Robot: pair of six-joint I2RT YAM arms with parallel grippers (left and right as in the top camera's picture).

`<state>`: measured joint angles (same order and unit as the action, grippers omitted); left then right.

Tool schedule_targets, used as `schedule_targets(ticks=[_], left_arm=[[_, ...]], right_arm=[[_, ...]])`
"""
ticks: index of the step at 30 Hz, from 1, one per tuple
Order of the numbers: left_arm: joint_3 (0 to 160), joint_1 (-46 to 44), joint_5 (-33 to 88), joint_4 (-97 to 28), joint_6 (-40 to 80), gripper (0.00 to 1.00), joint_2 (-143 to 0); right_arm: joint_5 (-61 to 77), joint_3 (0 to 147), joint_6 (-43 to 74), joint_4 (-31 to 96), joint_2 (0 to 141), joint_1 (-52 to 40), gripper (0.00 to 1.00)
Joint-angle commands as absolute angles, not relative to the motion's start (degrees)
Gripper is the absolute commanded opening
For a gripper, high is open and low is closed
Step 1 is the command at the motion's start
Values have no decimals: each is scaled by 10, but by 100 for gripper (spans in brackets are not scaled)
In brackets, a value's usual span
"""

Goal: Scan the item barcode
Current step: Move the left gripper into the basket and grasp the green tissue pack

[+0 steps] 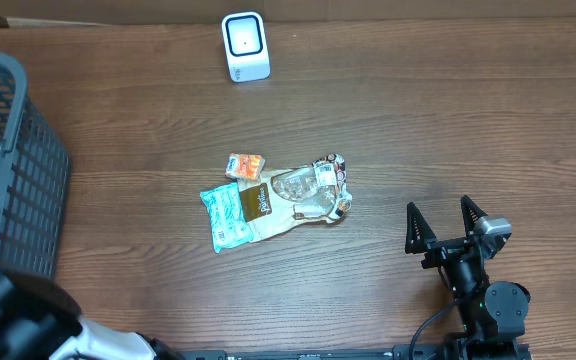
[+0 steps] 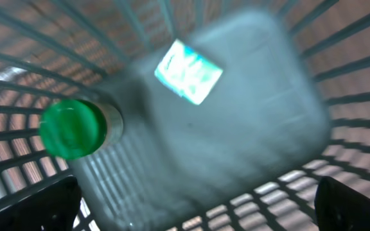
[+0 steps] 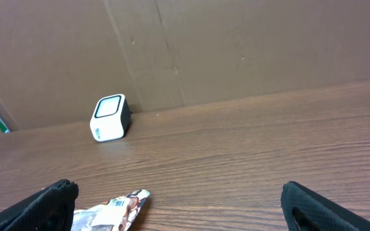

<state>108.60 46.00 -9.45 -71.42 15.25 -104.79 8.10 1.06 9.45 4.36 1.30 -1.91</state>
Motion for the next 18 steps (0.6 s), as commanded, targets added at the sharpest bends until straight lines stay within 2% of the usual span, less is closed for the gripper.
schedule_targets(ticks=[1,6,10,18], left_arm=[[1077,460,-129,-706,119,100,-1109],[1077,460,-138,-671,115,100,-1171],[1077,459,-144,-629,96,96,-1206],[1077,457,-157,-578,74,73,-1255]], right_arm=[[76,5,101,42,13,-20,100],[76,5,100,42,13,-20,100],[76,5,100,42,13,-20,100],[76,5,101,42,13,-20,100]])
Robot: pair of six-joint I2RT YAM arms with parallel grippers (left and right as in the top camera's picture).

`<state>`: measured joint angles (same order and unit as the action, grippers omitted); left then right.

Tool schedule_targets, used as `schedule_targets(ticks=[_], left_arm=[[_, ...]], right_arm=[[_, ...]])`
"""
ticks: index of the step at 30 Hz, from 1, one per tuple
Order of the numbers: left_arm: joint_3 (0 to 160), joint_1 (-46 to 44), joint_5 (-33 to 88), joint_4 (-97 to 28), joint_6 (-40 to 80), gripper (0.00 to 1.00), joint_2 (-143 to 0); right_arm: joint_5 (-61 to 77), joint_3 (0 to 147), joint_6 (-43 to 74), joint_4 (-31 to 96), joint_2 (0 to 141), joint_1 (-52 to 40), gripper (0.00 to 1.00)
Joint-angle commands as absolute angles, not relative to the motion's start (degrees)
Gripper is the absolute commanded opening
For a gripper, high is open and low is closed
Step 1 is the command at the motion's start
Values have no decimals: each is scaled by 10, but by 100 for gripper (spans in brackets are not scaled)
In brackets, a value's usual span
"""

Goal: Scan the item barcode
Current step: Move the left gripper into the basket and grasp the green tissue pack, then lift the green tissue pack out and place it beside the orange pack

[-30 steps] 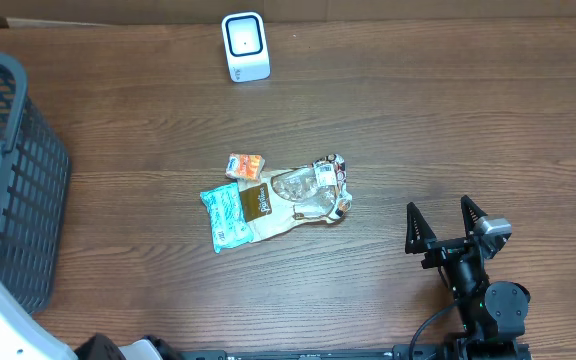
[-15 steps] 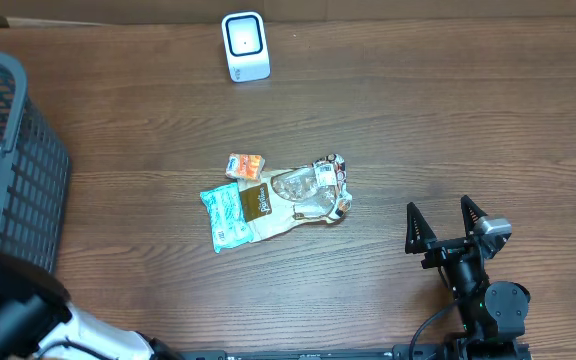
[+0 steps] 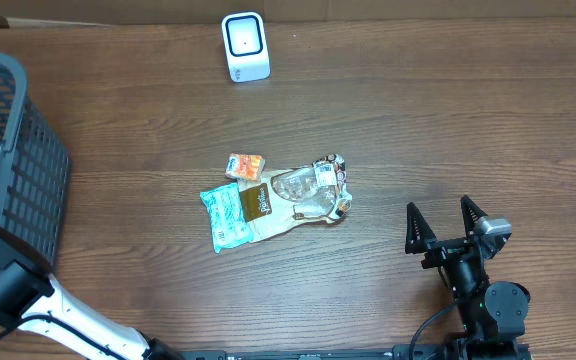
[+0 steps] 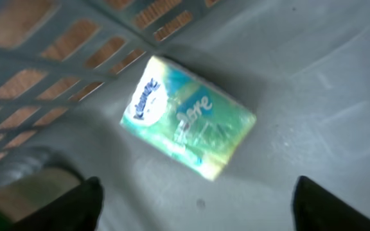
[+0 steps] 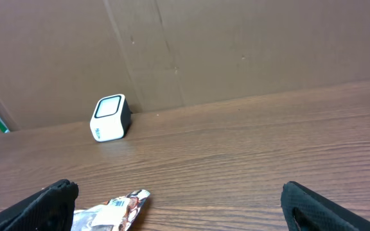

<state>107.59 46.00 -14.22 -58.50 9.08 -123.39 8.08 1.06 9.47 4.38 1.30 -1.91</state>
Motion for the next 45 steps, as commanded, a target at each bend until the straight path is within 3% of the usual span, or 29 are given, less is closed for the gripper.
schedule_targets(ticks=[1,8,17,18,21,22,33,45], left_arm=[[1077,457,-160,-573,74,72,-1262],[1077,457,-186,-554,75,59,-1293],[1077,457,-186,-535,75,59,-1331],[1077,457,-186,-535,75,55,-1333],[1077,457,-186,-537,75,10,-1334],[1077,457,-187,-537,75,4,-1334],[1104,439,-177,-598,110,4,-1278],[1105,377,-90,-582,153,4,-1018]], right_arm=[[76,5,100,42,13,-20,100],[76,5,100,42,13,-20,100],[76,5,101,42,13,-20,100],[76,5,101,42,13,-20,100],[76,5,101,42,13,-20,100],[76,5,100,42,13,-20,100],[76,5,101,42,13,-20,100],[76,5,100,42,13,-20,100]])
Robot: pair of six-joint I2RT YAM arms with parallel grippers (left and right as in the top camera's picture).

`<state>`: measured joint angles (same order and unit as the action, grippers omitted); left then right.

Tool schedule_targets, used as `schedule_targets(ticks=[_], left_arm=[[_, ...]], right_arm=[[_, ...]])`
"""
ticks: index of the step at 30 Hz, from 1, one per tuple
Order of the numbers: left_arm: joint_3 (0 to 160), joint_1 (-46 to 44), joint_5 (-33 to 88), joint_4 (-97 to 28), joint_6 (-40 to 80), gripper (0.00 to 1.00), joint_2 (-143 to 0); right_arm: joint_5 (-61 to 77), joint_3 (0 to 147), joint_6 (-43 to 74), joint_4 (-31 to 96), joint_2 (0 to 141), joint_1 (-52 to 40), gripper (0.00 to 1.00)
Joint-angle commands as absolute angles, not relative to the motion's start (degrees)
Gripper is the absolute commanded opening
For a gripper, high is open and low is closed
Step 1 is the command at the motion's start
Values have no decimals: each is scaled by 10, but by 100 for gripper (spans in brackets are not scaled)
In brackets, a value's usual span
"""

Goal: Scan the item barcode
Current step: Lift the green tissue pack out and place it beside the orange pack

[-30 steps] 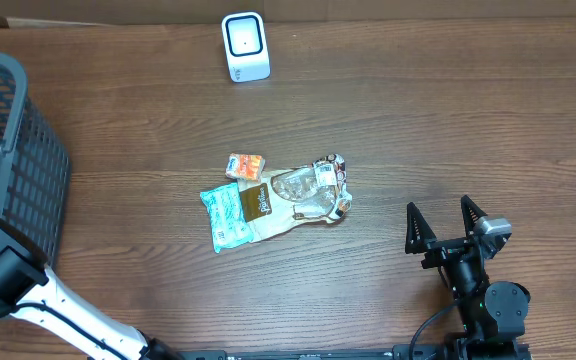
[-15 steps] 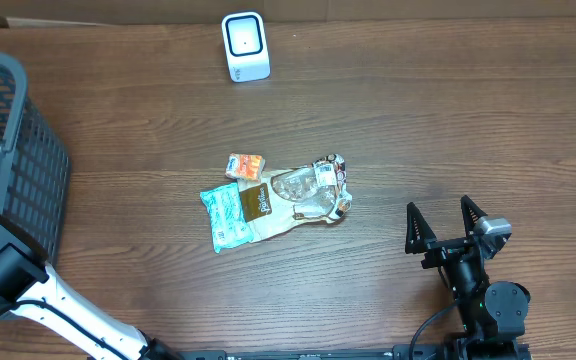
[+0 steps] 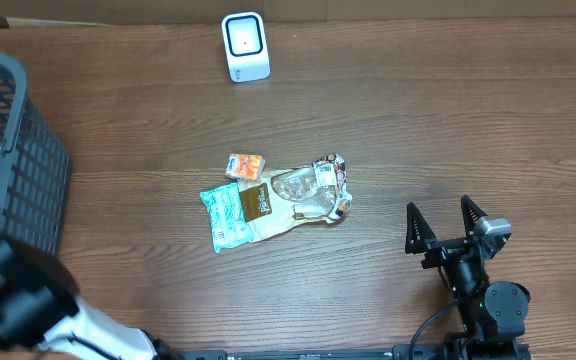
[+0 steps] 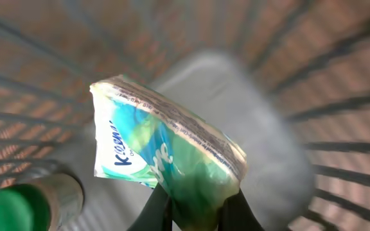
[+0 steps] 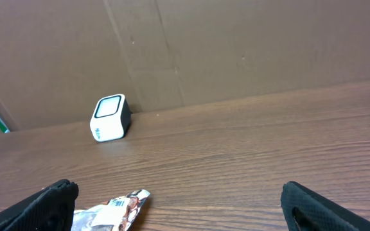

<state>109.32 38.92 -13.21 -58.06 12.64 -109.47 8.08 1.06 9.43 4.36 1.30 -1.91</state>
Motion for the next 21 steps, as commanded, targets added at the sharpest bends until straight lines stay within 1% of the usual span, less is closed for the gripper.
schedule_targets(ticks=[1,4,5,7,13,17,21], left_arm=[[1105,369,-76,-584,154,4,-996],[1105,338,-28,-614,154,4,-930],[1105,310,10,-648,155,4,-898],[1105,266,31,-684,155,4,-875],[1085,94,21,-754,127,4,-873],[1031,-2,-15,-758,126,4,-884],[963,-70,-58,-740,129,4,-900]], right_arm=[[76,5,100,42,13,-20,100],[76,5,101,42,13,-20,100],[76,5,101,42,13,-20,100],[76,5,100,42,13,-20,100],[76,5,101,42,13,-20,100],[76,5,101,42,13,-20,100],[76,5,101,42,13,-20,100]])
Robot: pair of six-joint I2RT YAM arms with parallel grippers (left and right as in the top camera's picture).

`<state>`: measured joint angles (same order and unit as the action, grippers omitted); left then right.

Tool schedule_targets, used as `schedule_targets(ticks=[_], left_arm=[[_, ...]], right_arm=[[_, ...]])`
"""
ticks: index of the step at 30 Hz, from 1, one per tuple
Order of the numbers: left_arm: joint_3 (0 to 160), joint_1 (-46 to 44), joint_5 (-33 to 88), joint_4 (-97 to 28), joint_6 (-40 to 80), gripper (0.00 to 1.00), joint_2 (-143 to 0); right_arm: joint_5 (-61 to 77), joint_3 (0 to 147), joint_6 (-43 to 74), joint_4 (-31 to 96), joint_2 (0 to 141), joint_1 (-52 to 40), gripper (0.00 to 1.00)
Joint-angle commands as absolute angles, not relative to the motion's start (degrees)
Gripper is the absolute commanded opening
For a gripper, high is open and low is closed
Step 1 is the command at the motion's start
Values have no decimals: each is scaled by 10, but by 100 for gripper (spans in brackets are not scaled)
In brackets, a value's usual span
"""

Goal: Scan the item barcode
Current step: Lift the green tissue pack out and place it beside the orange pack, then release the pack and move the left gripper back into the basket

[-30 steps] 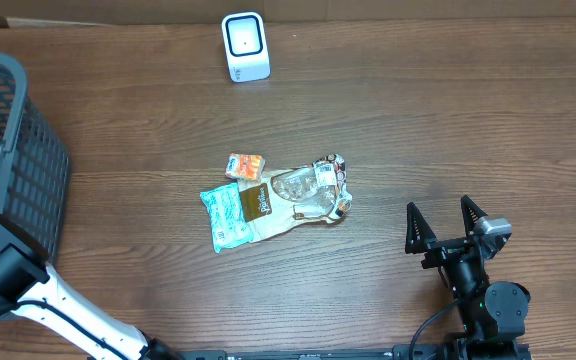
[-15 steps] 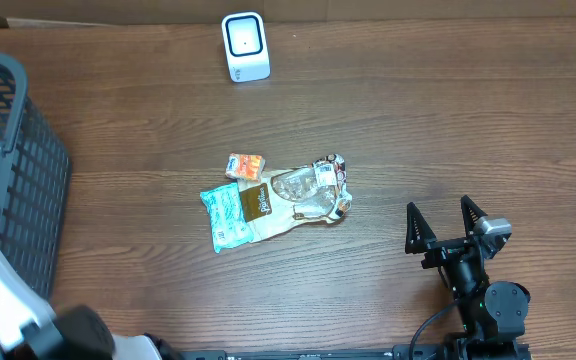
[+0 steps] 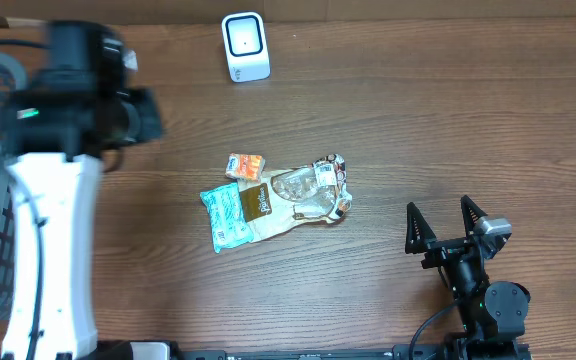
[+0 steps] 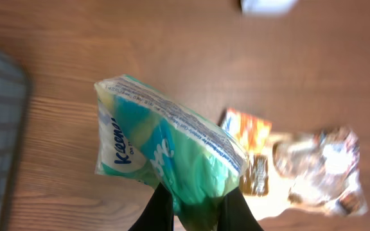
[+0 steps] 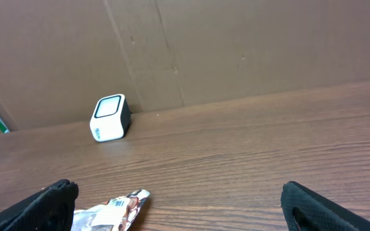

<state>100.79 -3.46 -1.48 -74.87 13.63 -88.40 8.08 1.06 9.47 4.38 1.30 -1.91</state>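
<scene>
My left gripper (image 4: 194, 208) is shut on a green and teal Kleenex tissue pack (image 4: 166, 157), held above the wooden table left of the middle pile. The overhead view shows the left arm (image 3: 78, 100) beside the basket, and its body hides the pack there. The white barcode scanner (image 3: 245, 46) stands at the table's far edge, also seen as scanner (image 5: 110, 118) in the right wrist view. My right gripper (image 3: 446, 225) rests open near the front right edge, holding nothing.
A grey mesh basket sits at the left edge. In the middle lie an orange packet (image 3: 245, 165), a teal pouch (image 3: 226, 215) and a clear snack bag (image 3: 308, 192). A cardboard wall (image 5: 236, 45) backs the table.
My left gripper, still shut on the tissue pack, was inside the basket and is now out over the table near the middle pile. The right arm has not moved.
My left gripper was open inside the basket over a green-capped bottle and the tissue pack. Then it hovered open over the pack on the basket floor. Later it was shut on the pack, raised in the basket, and now holds it over the table.
</scene>
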Motion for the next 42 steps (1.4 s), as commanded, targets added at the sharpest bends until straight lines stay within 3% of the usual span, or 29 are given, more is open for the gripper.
schedule_targets(ticks=[1,11,21,23,25,28,40,41,42], left_arm=[[945,-83,-63,-732,130,4,-906],[818,-100,-63,-620,155,4,-983],[809,-105,-5,-575,155,5,-1069],[809,-105,-1,-573,155,16,-1077],[809,-105,1,-574,155,44,-1079],[814,-105,1,-574,154,70,-1079],[1014,-89,-3,-722,154,76,-1005],[1039,-83,-5,-737,154,83,-990],[1056,-76,-7,-748,154,99,-978]], right_arm=[[76,5,101,42,13,-20,100],[76,5,101,42,13,-20,100],[76,5,101,42,13,-20,100],[76,5,100,42,13,-20,100],[76,5,101,42,13,-20,100],[76,5,100,42,13,-20,100],[76,5,100,42,13,-20,100],[76,5,101,42,13,-20,100],[76,5,101,42,13,-20,100]])
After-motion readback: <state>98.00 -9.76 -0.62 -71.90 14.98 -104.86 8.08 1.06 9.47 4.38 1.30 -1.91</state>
